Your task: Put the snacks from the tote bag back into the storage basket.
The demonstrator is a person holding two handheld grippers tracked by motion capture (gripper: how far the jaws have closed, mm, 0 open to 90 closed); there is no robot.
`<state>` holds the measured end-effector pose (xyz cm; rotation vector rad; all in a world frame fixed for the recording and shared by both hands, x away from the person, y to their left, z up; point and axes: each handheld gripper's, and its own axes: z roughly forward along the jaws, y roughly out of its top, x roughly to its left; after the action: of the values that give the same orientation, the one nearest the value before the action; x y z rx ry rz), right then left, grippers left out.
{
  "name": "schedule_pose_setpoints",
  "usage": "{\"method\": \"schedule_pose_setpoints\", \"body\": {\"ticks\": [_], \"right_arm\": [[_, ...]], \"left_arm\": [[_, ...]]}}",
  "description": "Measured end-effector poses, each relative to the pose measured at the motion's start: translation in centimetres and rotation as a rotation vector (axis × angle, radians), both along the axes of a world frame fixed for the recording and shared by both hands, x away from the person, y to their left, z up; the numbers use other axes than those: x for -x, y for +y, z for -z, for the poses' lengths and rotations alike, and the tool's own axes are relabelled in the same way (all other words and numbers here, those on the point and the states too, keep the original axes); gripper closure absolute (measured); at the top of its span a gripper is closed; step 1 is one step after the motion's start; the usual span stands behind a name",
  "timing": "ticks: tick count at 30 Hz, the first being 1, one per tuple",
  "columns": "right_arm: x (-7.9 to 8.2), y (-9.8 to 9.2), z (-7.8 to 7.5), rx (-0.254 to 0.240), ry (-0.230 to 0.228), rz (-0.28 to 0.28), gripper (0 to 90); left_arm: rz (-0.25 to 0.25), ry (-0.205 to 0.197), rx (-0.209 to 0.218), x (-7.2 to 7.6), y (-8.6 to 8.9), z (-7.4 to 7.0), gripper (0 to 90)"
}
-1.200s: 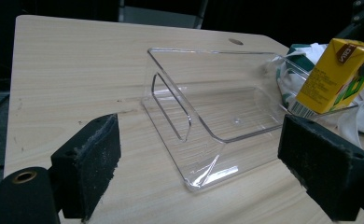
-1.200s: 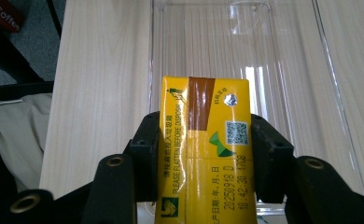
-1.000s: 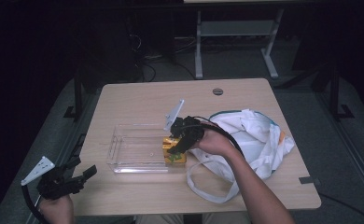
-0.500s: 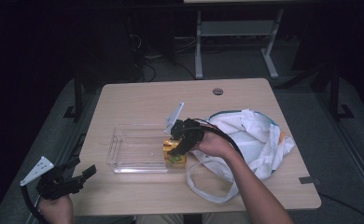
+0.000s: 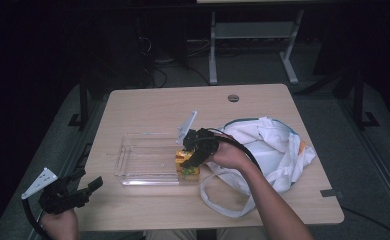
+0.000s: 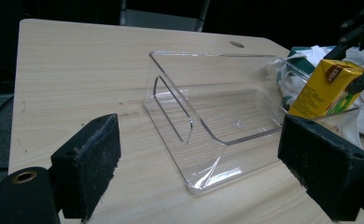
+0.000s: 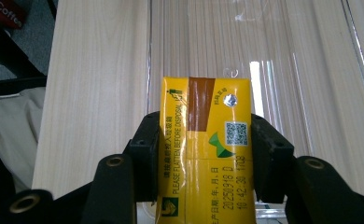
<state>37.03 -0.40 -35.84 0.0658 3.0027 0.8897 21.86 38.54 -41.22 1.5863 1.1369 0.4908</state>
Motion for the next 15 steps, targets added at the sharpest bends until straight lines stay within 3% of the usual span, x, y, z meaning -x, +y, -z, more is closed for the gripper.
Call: {"method": "schedule_pose_setpoints", "body": {"ticks": [13, 15], "right_arm": [[-0.23, 0.16, 0.7, 0.014, 0.015, 0.001, 51.5], [-0.25, -0.04, 0.86, -0.004, 0.025, 0.006, 51.4]], "left_arm": [[-0.002, -0.002, 0.006, 0.0, 0.06, 0.01, 12.6], [-0.002, 0.001, -0.004, -0.01, 0.03, -0.02, 12.6]]}}
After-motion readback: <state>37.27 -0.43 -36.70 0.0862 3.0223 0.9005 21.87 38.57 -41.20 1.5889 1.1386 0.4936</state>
